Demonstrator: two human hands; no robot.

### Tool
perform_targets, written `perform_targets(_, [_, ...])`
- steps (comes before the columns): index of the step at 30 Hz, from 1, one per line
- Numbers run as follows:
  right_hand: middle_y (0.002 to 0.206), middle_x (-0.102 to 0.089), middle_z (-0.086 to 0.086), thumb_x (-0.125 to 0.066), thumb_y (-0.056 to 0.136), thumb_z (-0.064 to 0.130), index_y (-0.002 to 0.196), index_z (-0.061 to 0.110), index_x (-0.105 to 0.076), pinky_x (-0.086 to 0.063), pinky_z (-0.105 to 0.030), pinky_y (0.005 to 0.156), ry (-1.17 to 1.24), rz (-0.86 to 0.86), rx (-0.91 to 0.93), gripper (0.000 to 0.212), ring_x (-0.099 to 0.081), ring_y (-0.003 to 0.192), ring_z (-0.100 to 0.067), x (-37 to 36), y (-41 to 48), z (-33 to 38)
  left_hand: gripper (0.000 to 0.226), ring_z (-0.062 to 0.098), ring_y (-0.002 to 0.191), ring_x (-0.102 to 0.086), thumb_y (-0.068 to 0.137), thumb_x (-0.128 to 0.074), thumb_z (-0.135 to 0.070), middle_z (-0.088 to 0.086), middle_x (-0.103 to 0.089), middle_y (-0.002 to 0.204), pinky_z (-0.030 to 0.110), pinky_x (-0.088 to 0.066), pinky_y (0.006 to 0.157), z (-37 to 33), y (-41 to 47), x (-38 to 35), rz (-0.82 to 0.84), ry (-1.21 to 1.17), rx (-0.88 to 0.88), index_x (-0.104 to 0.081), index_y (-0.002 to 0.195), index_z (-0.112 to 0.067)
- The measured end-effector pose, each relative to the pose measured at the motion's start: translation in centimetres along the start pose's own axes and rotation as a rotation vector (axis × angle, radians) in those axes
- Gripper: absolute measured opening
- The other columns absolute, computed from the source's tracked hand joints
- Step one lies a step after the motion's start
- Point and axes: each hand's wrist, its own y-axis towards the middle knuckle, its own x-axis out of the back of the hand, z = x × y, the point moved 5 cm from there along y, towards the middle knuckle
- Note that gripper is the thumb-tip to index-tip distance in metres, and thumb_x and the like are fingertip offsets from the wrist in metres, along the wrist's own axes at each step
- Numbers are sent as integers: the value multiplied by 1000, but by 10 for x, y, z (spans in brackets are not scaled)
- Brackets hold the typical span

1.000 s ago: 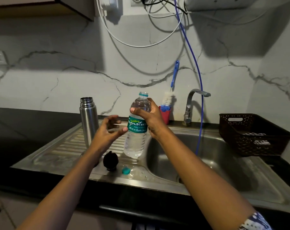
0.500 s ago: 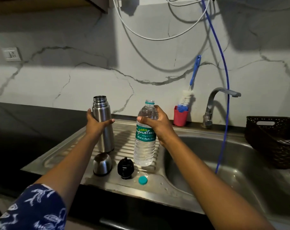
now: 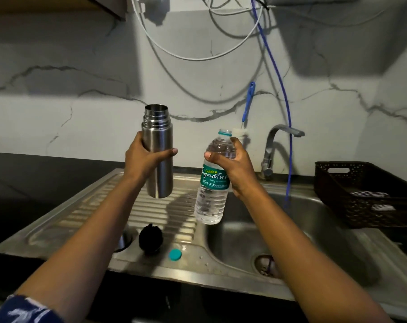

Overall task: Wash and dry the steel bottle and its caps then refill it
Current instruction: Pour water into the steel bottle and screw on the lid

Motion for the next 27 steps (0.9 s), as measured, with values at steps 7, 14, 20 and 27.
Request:
perform_targets(7, [99,-68,0,-79,72,13,103,27,-53,-56,-37,82,-191,-98,79,43,-68,91,-19,89,-14,39,74,14,96,-64,48,-91,-40,-5,-67,108,40,-54,87,-19,-62,-116,192,-160,36,-55,112,-27])
perform_targets(14, [100,-69,7,-83,66,27,110,29,-56,-54,-34,84,-603,-152,36,51,-67,89,-9,175,-25,41,74,14,99,-64,51,-93,-27,-6,-67,107,33,-53,85,-1,-116,-209,348,-200,88,-55,115,-28])
perform_targets(20, [105,-66,4,-83,66,26,119,24,-54,-46,-13,70,-828,-55,-22,61,-61,84,-2,201,-27,16,71,6,93,-57,54,-92,-28,-16,-59,100,12,-41,70,19,-139,-238,426,-113,95,-50,110,-33])
perform_targets(27, [123,-57,-6,-79,67,36,132,23,-44,-50,-38,90,-1290,134,13,76,-57,106,-21,196,-13,-13,74,8,98,-59,54,-92,-29,-10,-61,109,9,-40,71,35,-144,-244,496,-43,99,-53,117,-29])
